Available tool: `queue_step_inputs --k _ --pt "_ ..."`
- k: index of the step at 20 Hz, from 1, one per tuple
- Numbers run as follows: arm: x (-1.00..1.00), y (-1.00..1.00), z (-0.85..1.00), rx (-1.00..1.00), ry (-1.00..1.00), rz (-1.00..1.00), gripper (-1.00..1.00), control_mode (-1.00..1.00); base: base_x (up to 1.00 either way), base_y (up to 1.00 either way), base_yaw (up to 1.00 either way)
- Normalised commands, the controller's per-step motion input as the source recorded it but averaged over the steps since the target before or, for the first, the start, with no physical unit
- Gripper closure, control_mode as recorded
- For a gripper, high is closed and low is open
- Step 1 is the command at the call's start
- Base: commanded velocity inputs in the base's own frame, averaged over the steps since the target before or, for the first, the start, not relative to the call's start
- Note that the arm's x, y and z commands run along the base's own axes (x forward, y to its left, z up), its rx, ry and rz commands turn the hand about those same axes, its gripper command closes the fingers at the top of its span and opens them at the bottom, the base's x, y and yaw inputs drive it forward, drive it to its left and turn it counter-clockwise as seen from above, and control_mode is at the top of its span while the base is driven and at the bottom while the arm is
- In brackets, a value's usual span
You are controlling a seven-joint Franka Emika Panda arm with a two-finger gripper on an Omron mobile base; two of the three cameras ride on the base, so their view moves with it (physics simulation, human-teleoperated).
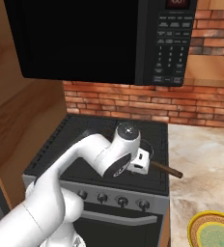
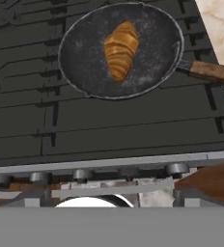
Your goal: Pick the croissant and place it on the pan. Then turn on the stove to warm the croissant.
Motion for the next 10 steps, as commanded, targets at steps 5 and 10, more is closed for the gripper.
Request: queue_step_inputs --k 5,10 --pt "-0.41 0.06 0.0 0.0 -0.3 0.01 -1.0 -1.0 0.0 0.0 0.0" --pt "-0.31 0.21 0.0 0.0 -0.29 0.0 -1.0 -1.0 0.0 0.0 0.0"
